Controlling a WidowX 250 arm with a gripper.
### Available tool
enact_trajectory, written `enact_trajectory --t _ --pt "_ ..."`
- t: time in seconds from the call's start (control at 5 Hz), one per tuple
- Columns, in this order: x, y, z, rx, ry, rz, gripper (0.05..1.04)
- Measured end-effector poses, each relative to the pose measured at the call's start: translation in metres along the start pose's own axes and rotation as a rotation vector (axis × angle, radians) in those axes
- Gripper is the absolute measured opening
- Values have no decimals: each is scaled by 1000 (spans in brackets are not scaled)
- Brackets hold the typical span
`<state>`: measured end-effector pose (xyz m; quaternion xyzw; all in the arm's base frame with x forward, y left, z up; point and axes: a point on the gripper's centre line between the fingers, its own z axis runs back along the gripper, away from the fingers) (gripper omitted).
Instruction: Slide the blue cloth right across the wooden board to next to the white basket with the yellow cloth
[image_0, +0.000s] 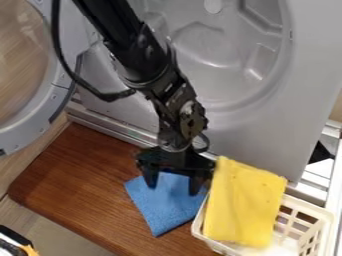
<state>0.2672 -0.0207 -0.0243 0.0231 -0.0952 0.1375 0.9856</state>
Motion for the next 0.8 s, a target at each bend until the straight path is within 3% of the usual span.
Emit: enact_trajectory --t 0.2,0.6,0.8 --pt "2 6 12 4 -22 16 999" --pt "12 8 63 -34 -98 24 999" --pt "12 12 77 -62 -127 33 999"
